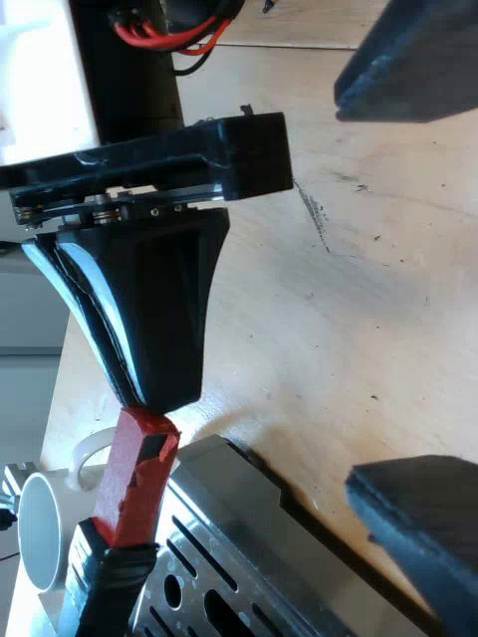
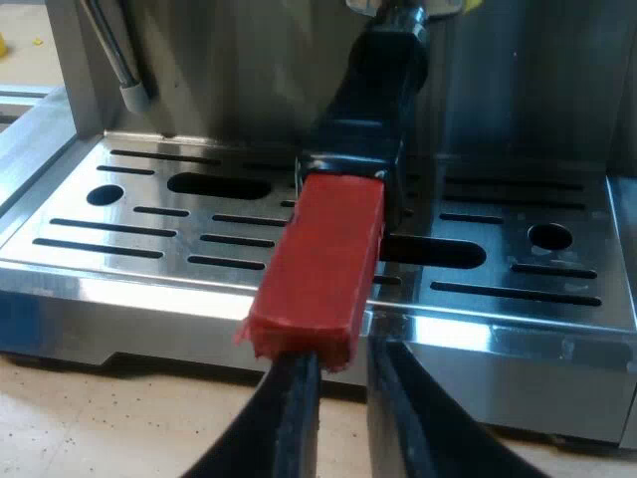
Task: Grind coffee beans and then tamp
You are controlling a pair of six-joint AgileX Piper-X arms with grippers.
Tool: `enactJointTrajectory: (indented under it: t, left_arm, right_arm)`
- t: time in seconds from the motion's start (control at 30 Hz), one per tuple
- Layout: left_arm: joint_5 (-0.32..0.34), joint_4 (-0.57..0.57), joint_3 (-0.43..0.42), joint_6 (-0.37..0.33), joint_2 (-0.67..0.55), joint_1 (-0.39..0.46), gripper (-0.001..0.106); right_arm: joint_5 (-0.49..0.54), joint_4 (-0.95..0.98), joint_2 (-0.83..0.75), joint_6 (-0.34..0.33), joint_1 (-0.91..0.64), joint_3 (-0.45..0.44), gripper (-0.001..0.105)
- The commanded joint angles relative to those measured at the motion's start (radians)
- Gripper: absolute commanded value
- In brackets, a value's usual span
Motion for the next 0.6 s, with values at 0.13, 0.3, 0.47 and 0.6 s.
enactJointTrajectory:
  t: [0.13, 0.3, 0.47, 0.6]
  left_arm:
    - [0.007, -0.029, -0.002, 0.000, -0.001, -0.003, 0.071]
    - [0.007, -0.029, -0.002, 0.000, -0.001, -0.003, 0.071]
    - [0.007, -0.045, -0.005, 0.000, -0.001, -0.003, 0.071]
    - [0.007, -0.048, -0.008, 0.000, -0.001, -0.003, 0.071]
  right_arm:
    - [0.062, -0.017, 0.000, 0.000, 0.022, -0.009, 0.016]
    - [0.062, 0.056, 0.000, 0.000, 0.067, -0.009, 0.016]
    - [0.074, 0.088, -0.011, 0.009, 0.117, -0.009, 0.016]
    - [0.138, 0.092, -0.047, 0.009, 0.152, -0.009, 0.017]
